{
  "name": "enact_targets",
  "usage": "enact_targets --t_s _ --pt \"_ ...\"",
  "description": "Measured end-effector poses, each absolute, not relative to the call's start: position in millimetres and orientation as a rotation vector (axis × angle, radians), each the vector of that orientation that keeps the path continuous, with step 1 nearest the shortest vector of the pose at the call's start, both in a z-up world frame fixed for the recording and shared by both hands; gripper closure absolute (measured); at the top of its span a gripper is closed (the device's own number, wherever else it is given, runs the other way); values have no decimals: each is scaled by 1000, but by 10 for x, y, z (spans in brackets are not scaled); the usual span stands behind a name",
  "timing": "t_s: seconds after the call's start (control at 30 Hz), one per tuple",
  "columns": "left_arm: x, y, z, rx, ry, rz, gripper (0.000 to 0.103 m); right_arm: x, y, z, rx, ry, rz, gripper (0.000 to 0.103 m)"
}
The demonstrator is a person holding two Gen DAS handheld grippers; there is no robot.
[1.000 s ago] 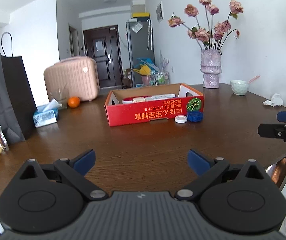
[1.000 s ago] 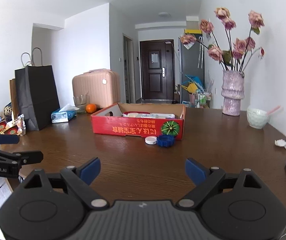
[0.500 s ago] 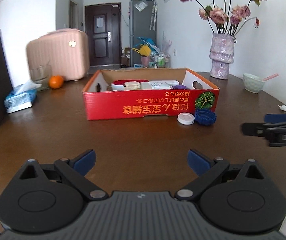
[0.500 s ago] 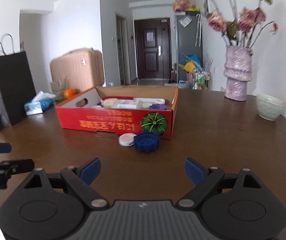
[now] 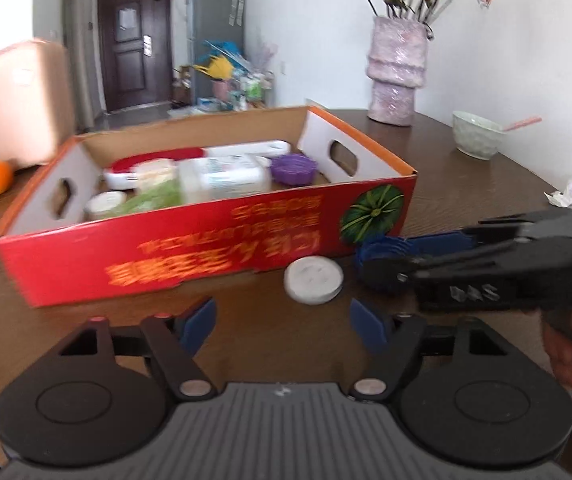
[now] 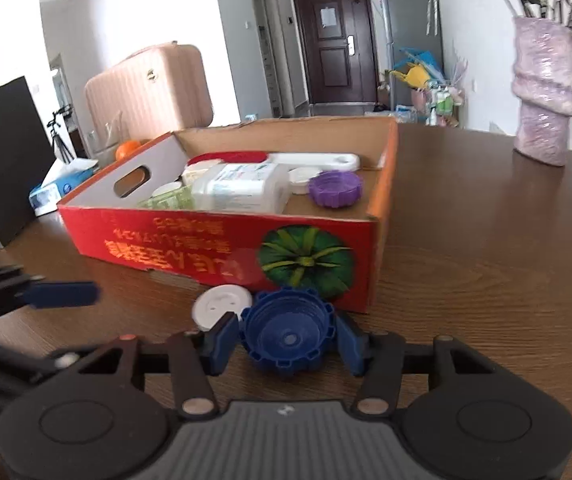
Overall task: Organize rigid objects
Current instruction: 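Grasp the white cap with the left gripper while the right gripper grasps the blue cap, then carry both caps into the red box and open both grippers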
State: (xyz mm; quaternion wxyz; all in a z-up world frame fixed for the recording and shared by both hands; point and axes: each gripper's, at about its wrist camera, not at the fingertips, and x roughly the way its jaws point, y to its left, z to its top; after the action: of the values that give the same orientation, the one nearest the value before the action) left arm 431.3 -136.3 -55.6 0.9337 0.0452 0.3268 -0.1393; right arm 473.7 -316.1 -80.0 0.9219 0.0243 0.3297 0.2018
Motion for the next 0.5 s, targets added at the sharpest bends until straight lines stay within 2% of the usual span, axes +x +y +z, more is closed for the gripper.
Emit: enact_targets --t_s 0.13,0.27,0.3,0.33,0.5 --pt "4576 -1554 -662 92 698 -293 43 4642 -3462 -798 115 659 363 51" --pt "4699 -1675 -746 77 689 -281 50 4522 -3624 -752 153 630 330 51" --pt "4702 -1712 -761 98 681 -272 54 4485 -3645 -731 162 620 330 51" --pt "4682 -1750 -769 122 665 -259 63 4445 -3664 -717 171 612 333 51" --pt "4447 -1736 -699 143 644 -262 63 4258 -3651 -649 205 613 348 51"
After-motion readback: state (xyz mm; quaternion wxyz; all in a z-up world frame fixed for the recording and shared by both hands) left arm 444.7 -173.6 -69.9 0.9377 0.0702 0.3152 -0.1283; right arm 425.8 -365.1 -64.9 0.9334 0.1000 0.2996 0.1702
